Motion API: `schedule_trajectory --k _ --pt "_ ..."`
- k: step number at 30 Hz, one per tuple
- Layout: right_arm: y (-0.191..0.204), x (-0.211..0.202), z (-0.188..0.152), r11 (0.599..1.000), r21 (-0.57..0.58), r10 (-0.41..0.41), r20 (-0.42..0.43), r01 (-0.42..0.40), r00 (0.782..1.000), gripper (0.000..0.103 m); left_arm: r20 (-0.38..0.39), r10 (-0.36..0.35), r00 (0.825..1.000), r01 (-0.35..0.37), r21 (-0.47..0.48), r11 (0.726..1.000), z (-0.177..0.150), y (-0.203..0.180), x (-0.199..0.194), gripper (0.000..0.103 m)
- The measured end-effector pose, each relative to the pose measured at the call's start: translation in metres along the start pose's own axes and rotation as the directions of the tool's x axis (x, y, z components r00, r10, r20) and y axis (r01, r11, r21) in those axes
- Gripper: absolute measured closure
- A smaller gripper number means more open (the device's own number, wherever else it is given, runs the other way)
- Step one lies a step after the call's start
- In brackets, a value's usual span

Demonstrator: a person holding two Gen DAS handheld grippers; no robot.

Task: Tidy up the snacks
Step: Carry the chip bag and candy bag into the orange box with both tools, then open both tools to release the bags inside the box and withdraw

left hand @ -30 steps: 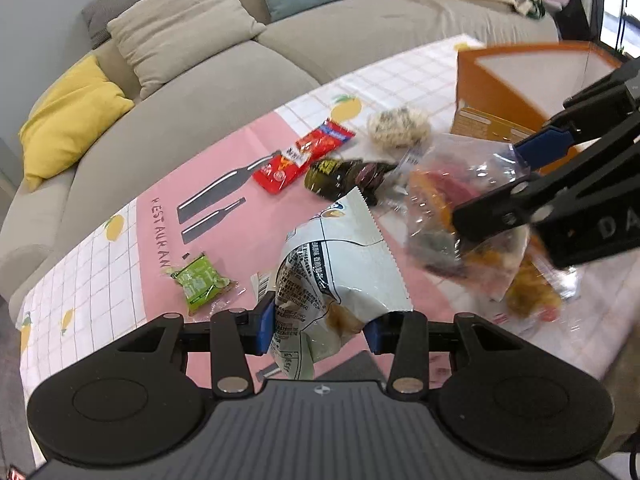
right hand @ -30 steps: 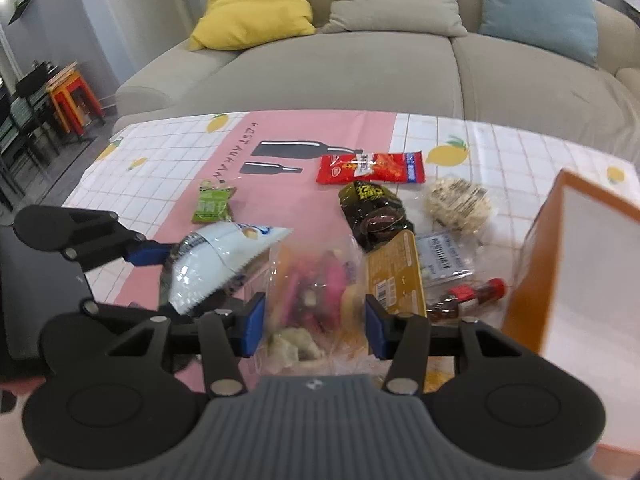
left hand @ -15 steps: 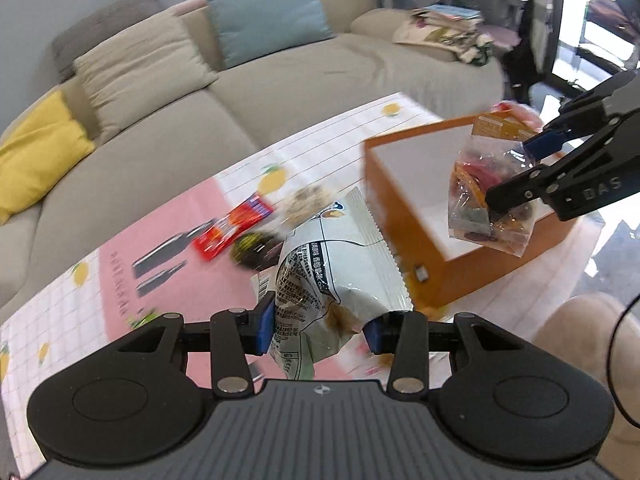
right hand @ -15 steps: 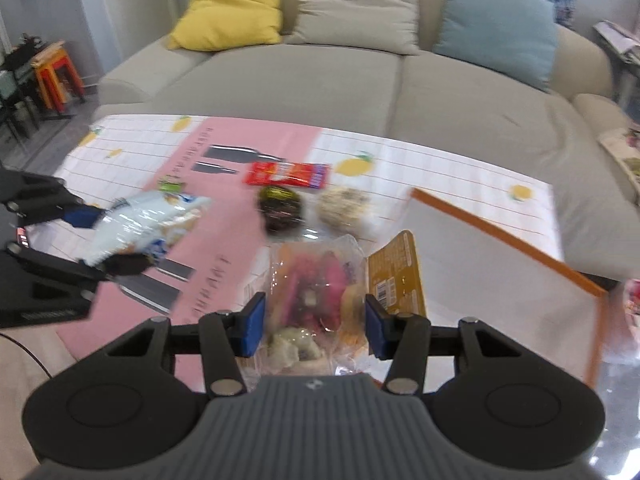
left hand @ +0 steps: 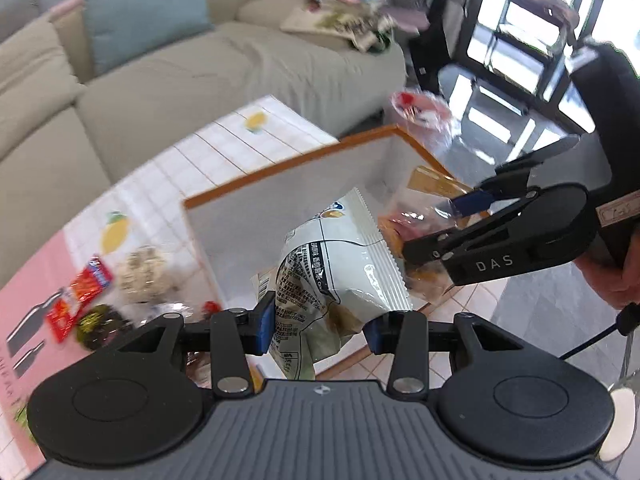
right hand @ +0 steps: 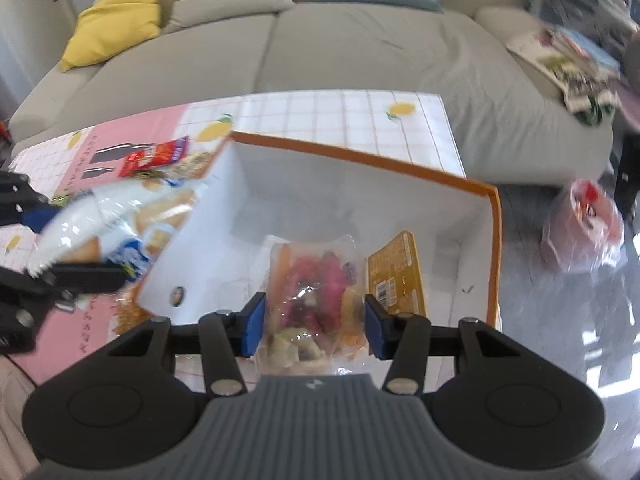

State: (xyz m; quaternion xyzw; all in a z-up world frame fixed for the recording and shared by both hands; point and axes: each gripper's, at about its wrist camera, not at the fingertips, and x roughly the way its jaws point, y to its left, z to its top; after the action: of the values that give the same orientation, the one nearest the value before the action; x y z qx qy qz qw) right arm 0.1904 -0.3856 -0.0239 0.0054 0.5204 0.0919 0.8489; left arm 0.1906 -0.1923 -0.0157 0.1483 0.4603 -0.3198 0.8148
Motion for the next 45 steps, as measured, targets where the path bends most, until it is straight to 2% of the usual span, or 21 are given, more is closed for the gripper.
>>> schedule_trajectory --k 6,9,11,13,19,27,30,33,34,40,45 --pt "-0.024 0.032 0.005 0.996 0.071 0.056 -0.037 -0.053 0.998 0.054 -0.114 0.014 0.993 -0.010 0.032 0.999 0.009 -0.004 0.054 0.055" --pt "-0.021 0.050 0.008 0.998 0.042 0.038 -0.062 -0.035 0.997 0.054 -0.164 0.013 0.986 -0.007 0.039 0.999 0.011 -0.005 0.072 0.055" --pt "-0.021 0.062 0.007 0.999 0.031 0.042 -0.084 -0.040 0.996 0.054 -0.218 0.012 0.976 0.001 0.055 0.998 0.008 -0.006 0.086 0.055" --pt "-0.020 0.075 0.005 0.998 0.031 0.051 -0.120 -0.048 0.991 0.054 -0.254 0.037 0.967 -0.016 0.086 0.996 0.005 -0.010 0.094 0.055" --pt "-0.021 0.104 0.003 1.000 0.020 0.012 -0.190 -0.008 0.982 0.054 -0.303 0.065 0.951 -0.042 0.083 0.996 0.002 -0.008 0.106 0.054" --pt "-0.018 0.111 0.002 0.999 0.034 -0.006 -0.209 0.014 0.978 0.049 -0.286 0.088 0.954 -0.064 0.093 0.994 0.000 -0.011 0.105 0.044" --pt "-0.016 0.109 0.003 0.999 0.033 -0.018 -0.212 0.026 0.977 0.044 -0.283 0.074 0.956 -0.055 0.075 0.996 0.002 -0.013 0.099 0.035" --pt "-0.016 0.105 0.003 0.999 0.029 -0.038 -0.209 0.045 0.977 0.033 -0.247 0.084 0.965 -0.065 0.084 0.994 0.004 -0.015 0.088 0.030" --pt "-0.015 0.100 0.002 0.998 0.029 -0.049 -0.205 0.056 0.978 0.028 -0.235 0.091 0.968 -0.072 0.089 0.993 0.004 -0.016 0.084 0.029" --pt "-0.009 0.075 0.004 0.994 0.015 -0.106 -0.169 0.111 0.980 0.025 -0.173 0.097 0.980 -0.082 0.093 0.992 0.005 -0.016 0.048 0.029" --pt "0.007 0.043 0.004 0.988 -0.005 -0.154 -0.103 0.154 0.983 0.023 -0.119 0.124 0.985 -0.115 0.082 0.990 0.001 -0.009 0.013 0.029"
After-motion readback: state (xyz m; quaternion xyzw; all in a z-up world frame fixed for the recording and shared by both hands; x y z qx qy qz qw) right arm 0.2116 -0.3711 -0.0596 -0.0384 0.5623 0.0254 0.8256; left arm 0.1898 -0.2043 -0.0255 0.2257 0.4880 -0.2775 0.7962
